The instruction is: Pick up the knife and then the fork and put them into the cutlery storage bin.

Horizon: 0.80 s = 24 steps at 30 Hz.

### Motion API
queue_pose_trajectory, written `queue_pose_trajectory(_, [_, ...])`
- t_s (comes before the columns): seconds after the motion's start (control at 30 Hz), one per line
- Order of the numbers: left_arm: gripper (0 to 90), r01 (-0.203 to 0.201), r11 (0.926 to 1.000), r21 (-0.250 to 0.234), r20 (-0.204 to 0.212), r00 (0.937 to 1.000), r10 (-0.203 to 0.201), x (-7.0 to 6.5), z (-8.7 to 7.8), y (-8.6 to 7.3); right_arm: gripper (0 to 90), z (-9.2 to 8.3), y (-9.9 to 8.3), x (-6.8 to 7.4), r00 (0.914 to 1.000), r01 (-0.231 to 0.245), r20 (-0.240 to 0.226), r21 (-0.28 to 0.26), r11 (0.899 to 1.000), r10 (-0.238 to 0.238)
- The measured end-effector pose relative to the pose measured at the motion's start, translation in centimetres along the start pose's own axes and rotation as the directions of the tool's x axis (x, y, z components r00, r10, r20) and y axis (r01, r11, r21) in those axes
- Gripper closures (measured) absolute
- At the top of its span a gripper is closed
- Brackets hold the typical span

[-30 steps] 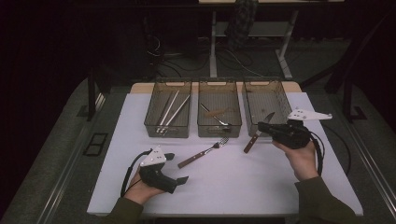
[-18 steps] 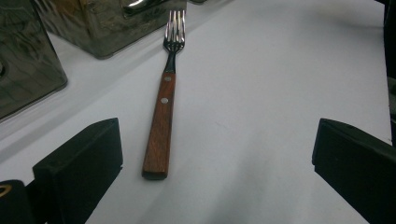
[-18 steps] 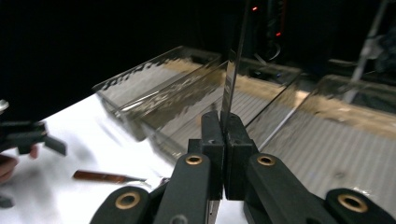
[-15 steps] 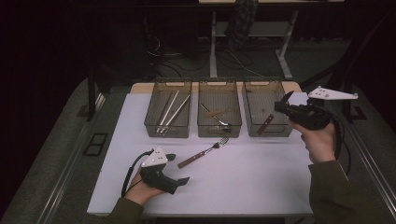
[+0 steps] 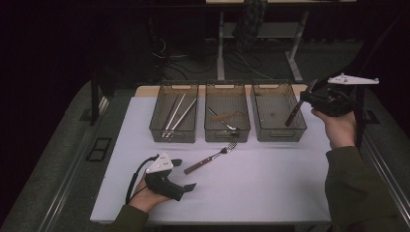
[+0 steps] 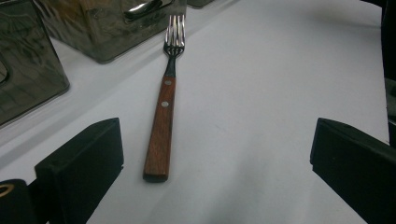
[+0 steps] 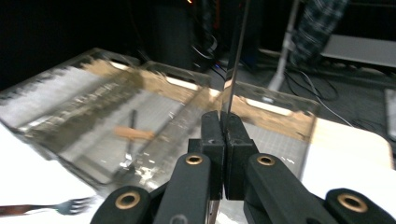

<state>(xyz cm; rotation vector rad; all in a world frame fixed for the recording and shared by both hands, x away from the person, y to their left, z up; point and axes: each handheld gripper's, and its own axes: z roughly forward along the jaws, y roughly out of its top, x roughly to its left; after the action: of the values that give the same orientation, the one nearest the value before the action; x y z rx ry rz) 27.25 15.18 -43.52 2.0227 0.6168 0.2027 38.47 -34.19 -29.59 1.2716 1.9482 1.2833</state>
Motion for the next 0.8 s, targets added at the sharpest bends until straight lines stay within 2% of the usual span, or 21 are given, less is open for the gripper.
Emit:
queue_pose_trajectory(0.13, [1.1,-0.001,1.0000,0.000,0.002,1.0000,0.001,0.0,0.0,0.0,88.9,1.1,-0.4,-0.8,0.9987,0.014,0.047,0.064,0.998,-0.017])
queue_pose_trajectory(0.27, [1.1,0.001,1.0000,-0.003,0.005,1.0000,-0.001,0.0,0.0,0.0,88.9,2.0,-1.0,-1.4,0.9969,0.011,0.076,0.121,0.993,-0.020])
queue_pose_trajectory(0.37, [1.1,0.001,1.0000,-0.003,0.006,1.0000,-0.001,0.0,0.0,0.0,88.9,2.6,-1.3,-1.5,0.9943,0.028,0.096,0.178,0.984,-0.045])
queue_pose_trajectory(0.53, [1.1,-0.001,1.0000,0.000,0.011,0.9999,0.001,0.0,0.0,0.0,88.9,3.3,-1.9,-2.1,0.9927,0.030,0.105,0.251,0.967,-0.058])
queue_pose_trajectory(0.67, [1.1,-0.002,1.0000,0.000,0.015,0.9999,0.002,-0.1,0.1,0.0,88.8,4.0,-2.5,-2.5,0.9956,0.012,0.086,0.262,0.965,-0.036])
queue_pose_trajectory(0.8, [1.1,-0.002,1.0000,0.003,0.016,0.9999,0.002,-0.1,0.1,0.0,88.8,4.7,-2.7,-2.7,0.9967,-0.009,0.081,0.232,0.973,-0.010])
